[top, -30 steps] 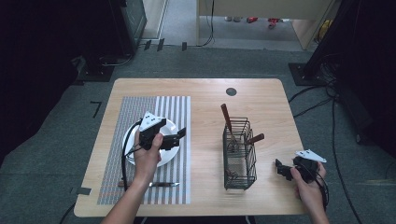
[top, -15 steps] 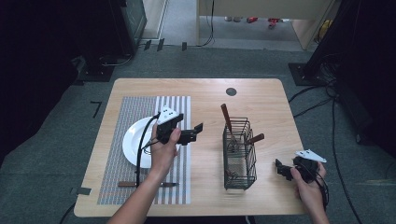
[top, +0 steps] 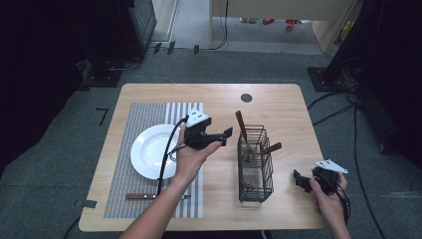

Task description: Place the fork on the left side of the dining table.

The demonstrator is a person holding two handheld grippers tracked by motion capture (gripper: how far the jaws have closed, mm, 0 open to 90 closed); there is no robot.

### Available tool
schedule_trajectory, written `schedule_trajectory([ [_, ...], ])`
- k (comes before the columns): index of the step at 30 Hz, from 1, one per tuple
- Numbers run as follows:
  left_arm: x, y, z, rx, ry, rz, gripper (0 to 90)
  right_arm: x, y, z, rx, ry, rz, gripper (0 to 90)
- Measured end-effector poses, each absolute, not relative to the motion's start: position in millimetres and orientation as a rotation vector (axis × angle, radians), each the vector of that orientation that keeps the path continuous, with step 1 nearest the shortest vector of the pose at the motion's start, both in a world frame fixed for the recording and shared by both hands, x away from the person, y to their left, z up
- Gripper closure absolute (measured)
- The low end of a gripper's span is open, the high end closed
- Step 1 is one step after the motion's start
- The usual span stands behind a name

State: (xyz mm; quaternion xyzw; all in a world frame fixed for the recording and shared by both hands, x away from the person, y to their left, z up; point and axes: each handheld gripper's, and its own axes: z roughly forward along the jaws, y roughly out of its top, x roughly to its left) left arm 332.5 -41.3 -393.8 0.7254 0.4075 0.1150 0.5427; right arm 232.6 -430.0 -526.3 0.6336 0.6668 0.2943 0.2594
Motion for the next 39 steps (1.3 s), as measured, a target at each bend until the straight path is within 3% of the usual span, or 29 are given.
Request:
schedule_trajectory([
  [6, 339, -60, -394, 1.739, 0.96, 0.263, 16.2, 233, -430, -526, 1.716, 1.808, 0.796, 5.6],
  [16, 350, -75, -394, 1.711, 0.969, 0.266, 30.3, 233, -430, -526, 1.717, 1.808, 0.797, 5.5],
  [22, 353, -82, -393, 1.69, 0.961, 0.271, 43.6, 233, -430, -526, 1.717, 1.808, 0.797, 5.5],
  [26, 355, -83, -393, 1.677, 0.949, 0.27, 58.2, 233, -430, -526, 1.717, 1.808, 0.797, 5.5],
  [35, 361, -89, -395, 1.669, 0.971, 0.233, 57.5, 233, -430, -526, 1.717, 1.808, 0.797, 5.5],
  [39, 362, -89, -396, 1.667, 0.966, 0.203, 63.5, 233, -430, -526, 1.714, 1.809, 0.797, 5.6],
])
